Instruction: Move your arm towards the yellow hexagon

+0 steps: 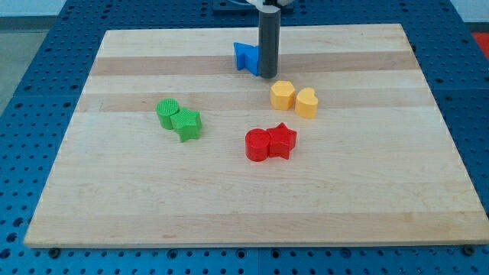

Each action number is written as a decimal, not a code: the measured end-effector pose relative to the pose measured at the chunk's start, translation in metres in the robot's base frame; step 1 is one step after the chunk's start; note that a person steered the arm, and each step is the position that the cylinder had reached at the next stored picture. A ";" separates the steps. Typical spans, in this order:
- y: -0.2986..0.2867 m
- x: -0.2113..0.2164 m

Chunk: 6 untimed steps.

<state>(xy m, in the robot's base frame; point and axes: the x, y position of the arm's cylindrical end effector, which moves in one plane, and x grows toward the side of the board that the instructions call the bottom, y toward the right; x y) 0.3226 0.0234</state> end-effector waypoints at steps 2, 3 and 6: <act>-0.017 0.030; -0.017 0.030; 0.005 0.039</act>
